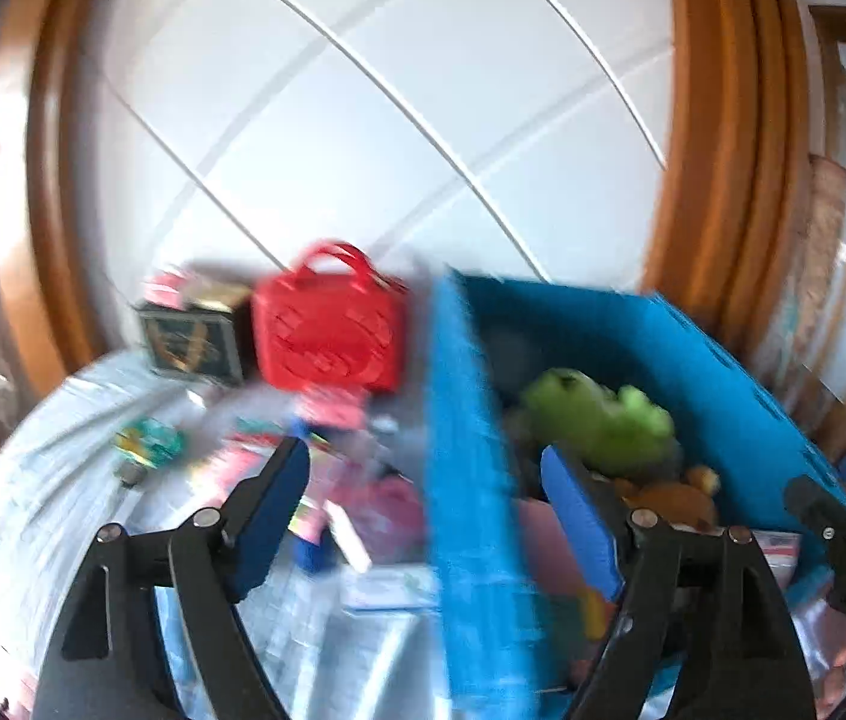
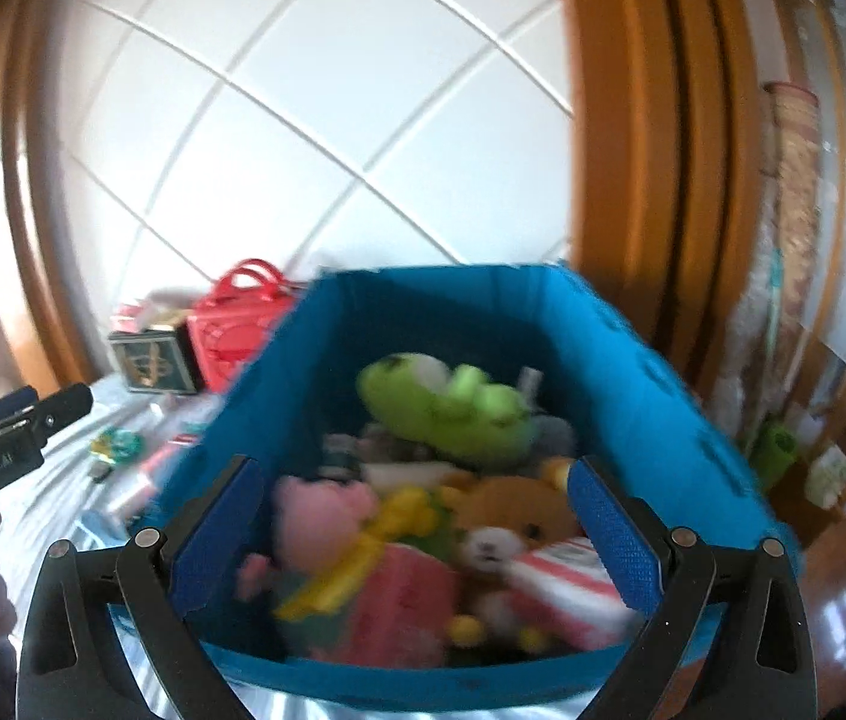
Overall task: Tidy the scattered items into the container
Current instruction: 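Withdraw both open tools from the crate back over the table, then grasp the blue boomerang with the left tool while the right tool grasps the paracetamol box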
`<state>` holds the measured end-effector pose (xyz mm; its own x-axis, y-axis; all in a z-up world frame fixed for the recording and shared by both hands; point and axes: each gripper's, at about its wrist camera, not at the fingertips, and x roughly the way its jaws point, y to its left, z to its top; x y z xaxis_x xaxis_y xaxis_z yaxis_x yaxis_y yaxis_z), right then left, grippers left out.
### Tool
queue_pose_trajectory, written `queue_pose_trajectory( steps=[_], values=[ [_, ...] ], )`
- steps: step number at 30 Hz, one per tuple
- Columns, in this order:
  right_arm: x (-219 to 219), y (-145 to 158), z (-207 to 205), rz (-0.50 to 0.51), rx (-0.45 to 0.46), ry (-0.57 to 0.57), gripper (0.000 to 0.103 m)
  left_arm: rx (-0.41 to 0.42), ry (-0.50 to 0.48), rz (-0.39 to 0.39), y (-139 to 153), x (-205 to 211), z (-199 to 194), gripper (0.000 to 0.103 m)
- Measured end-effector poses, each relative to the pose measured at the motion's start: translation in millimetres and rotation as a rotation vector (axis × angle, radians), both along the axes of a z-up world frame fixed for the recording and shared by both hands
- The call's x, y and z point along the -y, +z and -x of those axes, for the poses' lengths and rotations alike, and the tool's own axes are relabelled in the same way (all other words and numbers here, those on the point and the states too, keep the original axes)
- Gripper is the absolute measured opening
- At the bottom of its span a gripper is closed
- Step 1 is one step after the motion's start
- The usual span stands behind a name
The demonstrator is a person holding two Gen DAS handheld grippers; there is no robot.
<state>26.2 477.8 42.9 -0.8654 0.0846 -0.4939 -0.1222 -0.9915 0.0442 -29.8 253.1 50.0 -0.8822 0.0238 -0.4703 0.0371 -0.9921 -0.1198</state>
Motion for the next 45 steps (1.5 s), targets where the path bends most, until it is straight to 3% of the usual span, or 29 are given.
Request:
queue_pose_trajectory(
  steps=[6, 12, 15, 18, 20, 26, 31, 34, 37, 42, 45],
  values=[
    [87.9, 8.7, 15.7, -0.016, -0.046, 0.076, 0.103, -0.021, 0.109, -0.012, -15.5, 106.9, -10.3, 0.088],
    [205.5, 10.7, 36.5, -0.028, -0.089, 0.142, 0.103, 0.032, 0.139, -0.011, -53.3, 221.5, -5.7, 0.088],
    [252.4, -4.3, 53.0, -0.028, -0.073, 0.155, 0.103, 0.09, 0.125, -0.007, -79.4, 267.1, 7.1, 0.088],
    [285.9, -40.6, 77.7, -0.012, 0.027, 0.146, 0.103, 0.161, 0.113, 0.005, -110.2, 293.1, 21.4, 0.088],
    [294.7, -76.3, 99.5, 0.024, 0.141, 0.126, 0.103, 0.223, 0.088, 0.007, -135.5, 301.6, 32.0, 0.088],
    [294.0, -165.5, 136.1, 0.073, 0.35, 0.065, 0.103, 0.404, 0.084, 0.034, -219.5, 316.5, 64.1, 0.088],
    [282.6, -230.6, 151.1, 0.121, 0.464, 0.02, 0.103, 0.537, 0.031, 0.066, -283.8, 306.0, 82.1, 0.088],
    [275.9, -261.9, 157.1, 0.135, 0.522, -0.008, 0.103, 0.608, 0.02, 0.041, -318.5, 298.3, 88.5, 0.087],
    [272.8, -281.3, 166.5, 0.144, 0.564, -0.013, 0.103, 0.659, 0.015, 0.0, -342.1, 289.7, 95.5, 0.086],
    [275.3, -287.0, 179.3, 0.15, 0.569, 0.018, 0.103, 0.742, -0.002, 0.006, -372.5, 269.6, 103.3, 0.079],
    [272.7, -287.6, 185.3, 0.154, 0.563, 0.013, 0.103, 0.7, 0.013, 0.009, -375.1, 263.8, 100.8, 0.074]
  ],
)
